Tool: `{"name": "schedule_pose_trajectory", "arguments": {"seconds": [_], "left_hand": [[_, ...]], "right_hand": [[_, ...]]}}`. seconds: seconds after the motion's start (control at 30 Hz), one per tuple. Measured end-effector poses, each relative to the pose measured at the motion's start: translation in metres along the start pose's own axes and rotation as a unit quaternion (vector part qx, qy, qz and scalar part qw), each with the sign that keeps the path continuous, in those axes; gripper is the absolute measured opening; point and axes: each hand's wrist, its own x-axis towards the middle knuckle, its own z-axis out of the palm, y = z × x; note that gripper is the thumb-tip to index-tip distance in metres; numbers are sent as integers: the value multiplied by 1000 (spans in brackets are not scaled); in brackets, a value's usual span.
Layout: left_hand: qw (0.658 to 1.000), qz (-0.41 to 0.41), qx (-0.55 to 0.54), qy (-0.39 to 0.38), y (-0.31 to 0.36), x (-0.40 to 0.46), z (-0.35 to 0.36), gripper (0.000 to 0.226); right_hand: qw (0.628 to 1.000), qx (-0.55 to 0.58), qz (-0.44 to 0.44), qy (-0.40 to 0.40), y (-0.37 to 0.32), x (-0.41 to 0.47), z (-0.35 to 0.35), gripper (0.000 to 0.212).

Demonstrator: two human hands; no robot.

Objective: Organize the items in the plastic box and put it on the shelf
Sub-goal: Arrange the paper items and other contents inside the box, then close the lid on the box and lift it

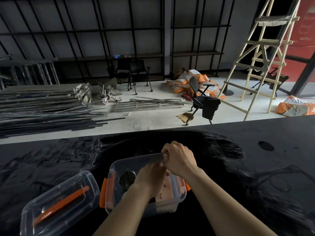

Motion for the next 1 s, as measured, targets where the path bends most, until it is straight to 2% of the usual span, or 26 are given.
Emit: {"name": "schedule_pose_trajectory", "arguments": {"seconds": [0.23,0.4,0.5,0.57,0.7,0.8,0.87,1.0], "left_hand": [[998,25,-30,-49,-15,3,15,38],[993,56,9,-102,-19,-3,19,54],[992,44,-44,-112,-22,-8,7,54],[994,35,-82,-60,-23,-14,-6,49],[981,22,-112,155,-45,-31,-47,32],[925,-27,-203,321,-92,-51,-71,27],[882,-90,-232,400,-130,-70,-78,18],[802,-261,-288,454,-204,-118,-63,17]], "right_hand": [[1000,22,3,5,2,-4,-4,28],[1000,10,11,13,-4,-3,-3,30],[999,-1,10,32,-9,-2,-5,31],[998,5,5,70,-15,0,-10,31],[988,56,-6,147,-40,12,-23,25],[985,114,-27,123,-72,25,-27,22],[984,141,-42,97,-97,32,-22,23],[980,187,-60,15,-154,39,1,22]]}}
